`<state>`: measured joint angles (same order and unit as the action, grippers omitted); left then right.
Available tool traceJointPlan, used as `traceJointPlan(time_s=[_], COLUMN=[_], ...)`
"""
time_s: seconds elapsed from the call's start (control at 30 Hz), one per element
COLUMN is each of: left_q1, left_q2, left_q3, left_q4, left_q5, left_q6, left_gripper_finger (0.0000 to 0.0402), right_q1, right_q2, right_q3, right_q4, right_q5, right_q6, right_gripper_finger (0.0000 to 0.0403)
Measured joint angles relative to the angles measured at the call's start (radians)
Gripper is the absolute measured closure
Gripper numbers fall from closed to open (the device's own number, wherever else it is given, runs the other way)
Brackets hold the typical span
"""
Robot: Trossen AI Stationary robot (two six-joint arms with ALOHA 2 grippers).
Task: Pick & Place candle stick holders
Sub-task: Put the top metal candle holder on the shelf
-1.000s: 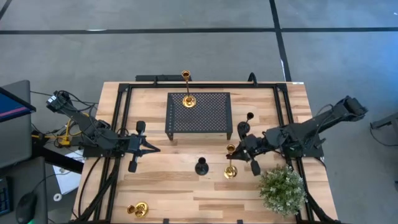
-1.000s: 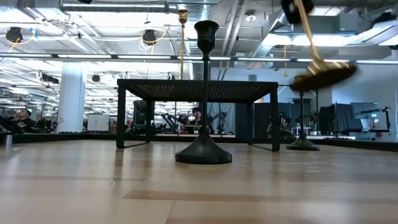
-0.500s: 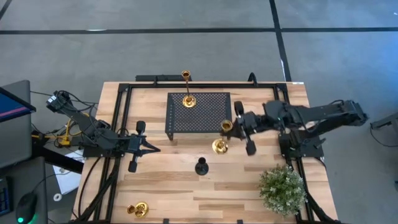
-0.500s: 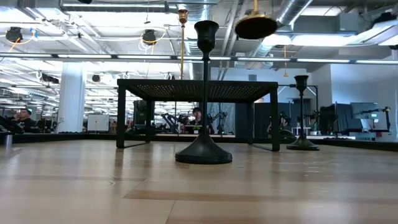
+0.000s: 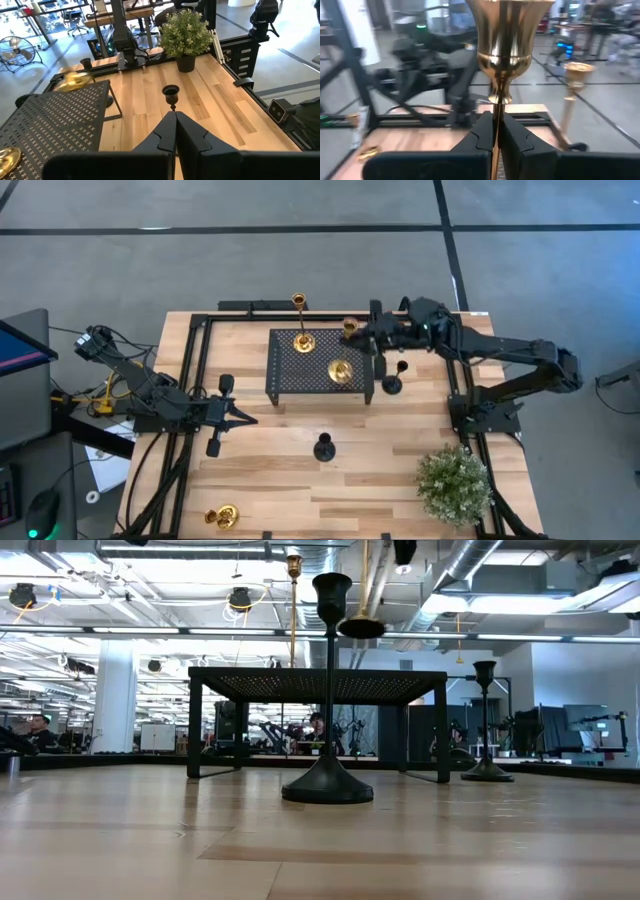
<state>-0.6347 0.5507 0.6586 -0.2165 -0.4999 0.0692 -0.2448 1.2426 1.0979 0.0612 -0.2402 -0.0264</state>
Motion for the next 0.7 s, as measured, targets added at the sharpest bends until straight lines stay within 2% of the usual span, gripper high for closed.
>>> traceJointPlan(time_s=[0.33,0.7], left_q1=[0.0,0.0], left_q2=[0.0,0.0], left_q3=[0.0,0.0], left_q4=[0.0,-0.001], left_q5=[0.0,0.0], left_q6=[0.0,0.0], left_gripper_finger=[0.0396,0.0395], right_q1=[-0.145,-0.223], right_q2=[0.108,0.17], right_q3=[-0.002,-0.002], right_q4=[0.054,0.108], right_q5=[-0.002,-0.001], right_q6=[0.014,0.02], right_gripper_finger=[0.0402,0.0402])
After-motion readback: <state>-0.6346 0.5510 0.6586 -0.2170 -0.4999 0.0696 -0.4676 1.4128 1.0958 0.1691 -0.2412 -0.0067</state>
